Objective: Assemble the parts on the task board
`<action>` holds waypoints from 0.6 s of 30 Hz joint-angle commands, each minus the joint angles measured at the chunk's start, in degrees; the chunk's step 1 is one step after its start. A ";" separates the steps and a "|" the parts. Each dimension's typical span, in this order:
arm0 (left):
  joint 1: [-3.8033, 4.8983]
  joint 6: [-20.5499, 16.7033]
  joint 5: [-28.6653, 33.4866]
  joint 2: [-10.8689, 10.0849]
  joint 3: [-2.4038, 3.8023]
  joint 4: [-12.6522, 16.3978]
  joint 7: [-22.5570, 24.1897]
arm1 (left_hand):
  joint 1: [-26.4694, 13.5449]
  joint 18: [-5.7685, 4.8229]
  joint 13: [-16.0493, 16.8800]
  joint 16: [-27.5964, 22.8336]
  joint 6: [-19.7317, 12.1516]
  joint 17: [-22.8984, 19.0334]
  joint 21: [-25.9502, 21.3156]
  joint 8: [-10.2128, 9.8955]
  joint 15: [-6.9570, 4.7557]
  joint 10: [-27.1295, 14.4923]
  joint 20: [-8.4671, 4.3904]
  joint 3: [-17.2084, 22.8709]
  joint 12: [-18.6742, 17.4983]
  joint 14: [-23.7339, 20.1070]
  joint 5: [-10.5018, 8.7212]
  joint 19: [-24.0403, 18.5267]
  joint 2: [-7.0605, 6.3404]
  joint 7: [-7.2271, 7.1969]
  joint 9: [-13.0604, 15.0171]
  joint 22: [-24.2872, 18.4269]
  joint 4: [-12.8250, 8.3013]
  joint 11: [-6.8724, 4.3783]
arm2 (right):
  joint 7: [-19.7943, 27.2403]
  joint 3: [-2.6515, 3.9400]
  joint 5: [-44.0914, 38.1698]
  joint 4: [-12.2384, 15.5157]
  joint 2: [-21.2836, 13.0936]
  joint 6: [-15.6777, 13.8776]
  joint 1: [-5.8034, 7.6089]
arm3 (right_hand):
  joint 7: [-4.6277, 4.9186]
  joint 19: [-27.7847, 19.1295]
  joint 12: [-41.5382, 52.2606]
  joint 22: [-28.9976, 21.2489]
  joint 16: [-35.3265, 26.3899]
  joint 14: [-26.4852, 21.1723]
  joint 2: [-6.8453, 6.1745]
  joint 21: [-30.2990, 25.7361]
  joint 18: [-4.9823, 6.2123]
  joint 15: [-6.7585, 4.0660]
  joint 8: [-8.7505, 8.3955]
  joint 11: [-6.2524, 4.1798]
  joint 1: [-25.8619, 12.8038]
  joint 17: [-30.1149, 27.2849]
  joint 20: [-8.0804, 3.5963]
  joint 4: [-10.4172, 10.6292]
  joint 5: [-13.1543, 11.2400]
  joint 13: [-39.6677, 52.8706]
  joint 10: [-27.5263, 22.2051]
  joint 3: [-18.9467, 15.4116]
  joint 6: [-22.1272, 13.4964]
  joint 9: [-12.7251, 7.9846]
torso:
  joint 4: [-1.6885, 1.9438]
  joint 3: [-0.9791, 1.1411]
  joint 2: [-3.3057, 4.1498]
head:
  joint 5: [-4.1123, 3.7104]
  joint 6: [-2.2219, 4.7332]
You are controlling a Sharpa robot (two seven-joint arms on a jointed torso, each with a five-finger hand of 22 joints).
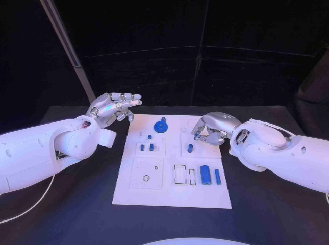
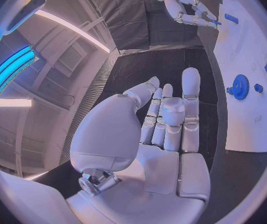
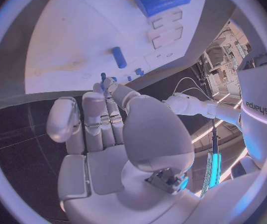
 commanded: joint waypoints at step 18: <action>0.09 0.60 0.29 0.72 0.05 0.38 0.20 | 0.42 0.77 -0.09 -0.22 -0.23 -0.04 -0.23 -0.23 -0.05 -0.31 0.08 -0.06 0.19 -0.33 0.01 -0.48 0.09 0.17 -0.06 -0.08 -0.26 0.10 | 4.56 0.10 2.35 2.90 7.88 -2.32 -0.03 | 0.24 0.44 -0.04 0.29 0.75 0.98 -0.57 0.53 -0.65 -0.08 -0.18 0.29 -0.02 0.35 0.18 -0.02 0.40 0.02 0.19 1.07 0.22 0.02 | 0.14 -0.07 0.15 | 3.08 -1.10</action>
